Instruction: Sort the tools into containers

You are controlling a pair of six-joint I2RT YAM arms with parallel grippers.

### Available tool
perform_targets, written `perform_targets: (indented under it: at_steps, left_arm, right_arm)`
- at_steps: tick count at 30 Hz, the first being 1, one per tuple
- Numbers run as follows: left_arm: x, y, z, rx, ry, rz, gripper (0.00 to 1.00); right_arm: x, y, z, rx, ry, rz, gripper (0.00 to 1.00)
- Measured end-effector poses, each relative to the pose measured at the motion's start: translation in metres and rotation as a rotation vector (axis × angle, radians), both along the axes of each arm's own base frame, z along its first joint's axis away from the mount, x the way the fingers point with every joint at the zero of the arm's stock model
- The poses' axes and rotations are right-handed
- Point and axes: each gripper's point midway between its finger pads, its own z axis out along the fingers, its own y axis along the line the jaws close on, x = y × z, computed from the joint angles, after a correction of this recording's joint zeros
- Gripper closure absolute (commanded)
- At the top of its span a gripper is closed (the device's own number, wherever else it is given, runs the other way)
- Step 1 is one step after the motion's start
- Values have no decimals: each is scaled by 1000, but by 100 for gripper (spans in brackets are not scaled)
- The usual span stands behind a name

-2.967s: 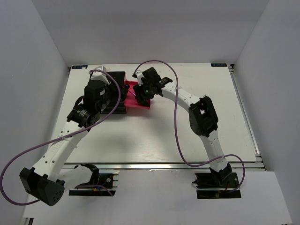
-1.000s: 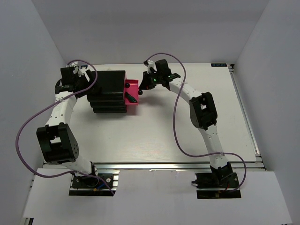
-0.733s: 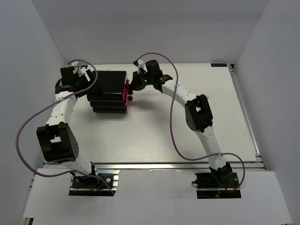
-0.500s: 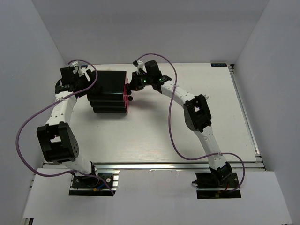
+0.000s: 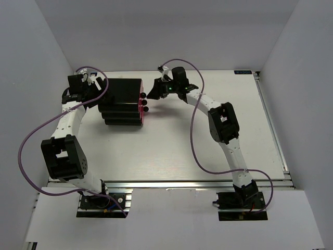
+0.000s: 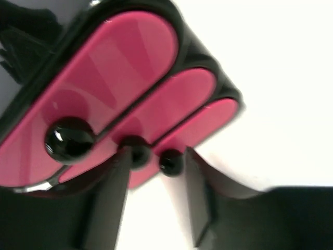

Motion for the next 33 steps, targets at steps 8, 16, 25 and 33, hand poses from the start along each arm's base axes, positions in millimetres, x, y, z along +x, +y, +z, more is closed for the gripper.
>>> perform_targets:
  at_steps: [8, 16, 25, 33]
  left_arm:
    - [0, 0, 0, -4, 1, 2, 11]
    - [0, 0, 0, -6, 3, 4, 11]
    - [0, 0, -1, -6, 3, 4, 11]
    - [0, -1, -1, -7, 3, 3, 11]
  right_arm:
    - [12, -31, -17, -45, -109, 47, 47]
    - [-29, -4, -31, -68, -242, 262, 23]
    - [-40, 20, -56, -102, -296, 320, 23]
    - [-28, 14, -73, -153, -283, 269, 23]
